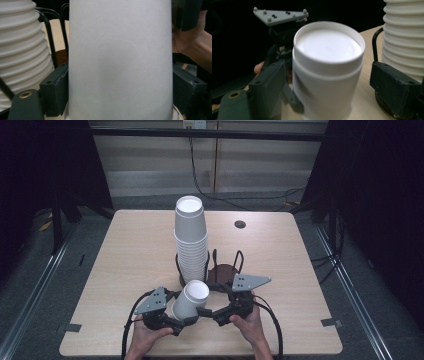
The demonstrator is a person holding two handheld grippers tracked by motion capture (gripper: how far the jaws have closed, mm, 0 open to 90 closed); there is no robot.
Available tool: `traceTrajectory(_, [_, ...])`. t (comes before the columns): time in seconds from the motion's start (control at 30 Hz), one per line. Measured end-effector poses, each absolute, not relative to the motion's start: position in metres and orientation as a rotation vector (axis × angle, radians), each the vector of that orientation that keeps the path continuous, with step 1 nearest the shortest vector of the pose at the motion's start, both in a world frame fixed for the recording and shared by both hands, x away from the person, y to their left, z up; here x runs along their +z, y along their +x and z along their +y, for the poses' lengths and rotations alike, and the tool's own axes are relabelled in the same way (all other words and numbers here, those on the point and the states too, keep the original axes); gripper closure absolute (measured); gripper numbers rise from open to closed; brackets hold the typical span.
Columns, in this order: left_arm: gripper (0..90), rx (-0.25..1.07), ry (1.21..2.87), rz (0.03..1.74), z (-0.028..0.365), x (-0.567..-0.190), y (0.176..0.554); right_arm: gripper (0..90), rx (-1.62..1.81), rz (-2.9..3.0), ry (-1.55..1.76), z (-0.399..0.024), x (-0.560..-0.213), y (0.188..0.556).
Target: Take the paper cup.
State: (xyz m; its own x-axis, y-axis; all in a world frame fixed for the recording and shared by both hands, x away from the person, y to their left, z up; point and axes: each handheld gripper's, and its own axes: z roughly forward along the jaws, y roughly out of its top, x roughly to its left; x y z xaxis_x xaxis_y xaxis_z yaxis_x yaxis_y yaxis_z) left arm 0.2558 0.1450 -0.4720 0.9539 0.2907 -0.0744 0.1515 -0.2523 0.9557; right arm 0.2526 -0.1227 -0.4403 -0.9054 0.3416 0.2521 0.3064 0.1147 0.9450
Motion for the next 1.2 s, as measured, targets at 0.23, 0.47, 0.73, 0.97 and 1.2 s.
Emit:
traceTrajectory(0.23, [16.1,0.138,1.862,0.340,0.148,-0.470,0.258,13.0,1.879,2.377,0.692,-0.135,-0.440,0.250])
traceTrajectory(0.47, [16.2,0.165,1.925,0.322,0.145,-0.458,0.261,13.1,1.810,2.408,0.685,-0.140,-0.436,0.249])
traceTrajectory(0.73, [16.2,0.149,1.976,0.312,0.150,-0.445,0.266,13.4,1.716,2.506,0.671,-0.136,-0.434,0.251])
traceTrajectory(0.97, [16.2,0.188,2.058,0.281,0.150,-0.437,0.268,13.4,1.631,2.557,0.657,-0.134,-0.422,0.254])
traceTrajectory(1.2, [16.2,0.195,2.108,0.271,0.147,-0.435,0.270,13.5,1.528,2.639,0.664,-0.132,-0.421,0.259])
